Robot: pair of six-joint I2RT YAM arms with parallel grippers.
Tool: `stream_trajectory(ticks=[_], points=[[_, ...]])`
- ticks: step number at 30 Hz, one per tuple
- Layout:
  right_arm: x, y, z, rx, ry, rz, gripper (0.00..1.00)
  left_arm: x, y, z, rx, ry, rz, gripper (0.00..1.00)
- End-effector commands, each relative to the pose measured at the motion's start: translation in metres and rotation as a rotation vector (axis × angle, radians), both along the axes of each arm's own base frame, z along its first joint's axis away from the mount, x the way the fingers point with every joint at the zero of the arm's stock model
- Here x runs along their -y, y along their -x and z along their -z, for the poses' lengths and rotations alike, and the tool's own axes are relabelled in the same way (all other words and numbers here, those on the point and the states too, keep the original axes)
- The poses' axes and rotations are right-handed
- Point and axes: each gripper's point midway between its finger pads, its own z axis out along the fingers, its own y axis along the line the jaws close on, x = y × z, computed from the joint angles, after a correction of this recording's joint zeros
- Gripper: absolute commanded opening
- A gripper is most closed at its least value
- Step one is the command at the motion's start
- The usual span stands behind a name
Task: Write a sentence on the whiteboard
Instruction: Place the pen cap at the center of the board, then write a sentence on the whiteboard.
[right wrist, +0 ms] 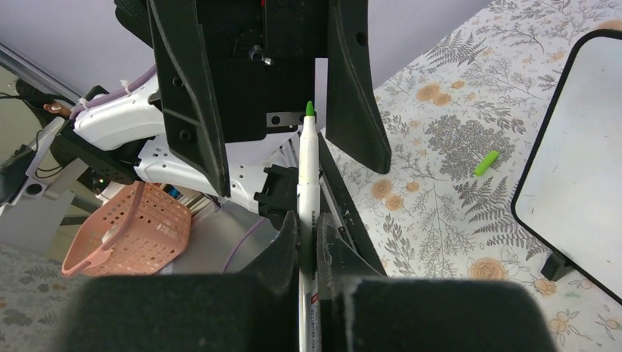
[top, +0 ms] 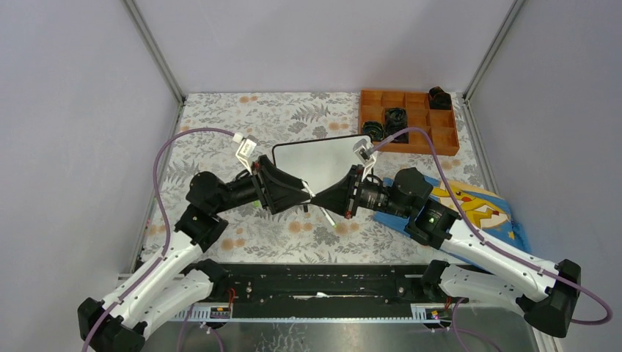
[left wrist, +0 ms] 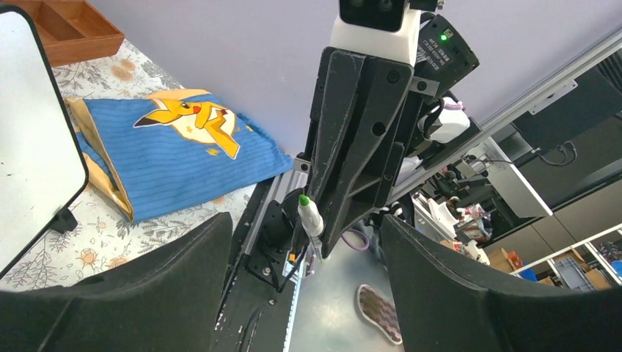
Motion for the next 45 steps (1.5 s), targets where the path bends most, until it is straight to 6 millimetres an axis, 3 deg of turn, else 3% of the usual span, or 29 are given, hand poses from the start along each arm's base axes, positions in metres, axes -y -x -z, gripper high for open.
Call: stream_trajectory(ticks=[1, 7, 26, 31, 35, 38, 40, 45], points=[[-0.004, 0.005, -0.046, 0.052, -0.126, -0.04, 0.0, 0.003, -0.003, -0.022, 0.109, 0.044, -0.025, 0.81], [-0.005, 0.005, -0.045, 0.047, -0.123, -0.041, 0.0, 0.004, -0.008, -0.025, 0.09, 0.058, -0.045, 0.74], [-0.001, 0.005, -0.039, 0.044, -0.116, -0.028, 0.0, 0.006, 0.001, -0.029, 0.063, 0.116, -0.017, 0.29], [0.0, 0.006, -0.04, 0.046, -0.12, -0.026, 0.0, 0.007, 0.004, -0.027, 0.06, 0.113, -0.007, 0.27], [0.0, 0.006, -0.04, 0.047, -0.121, -0.026, 0.0, 0.008, 0.006, -0.025, 0.055, 0.104, 0.003, 0.4], [0.0, 0.005, -0.039, 0.046, -0.119, -0.022, 0.0, 0.008, 0.007, -0.023, 0.053, 0.097, 0.001, 0.42], [0.001, 0.005, -0.038, 0.048, -0.115, -0.017, 0.0, 0.007, 0.008, -0.021, 0.053, 0.096, 0.002, 0.42], [0.002, 0.004, -0.035, 0.04, -0.115, -0.012, 0.0, 0.006, 0.012, -0.02, 0.056, 0.098, 0.006, 0.28]])
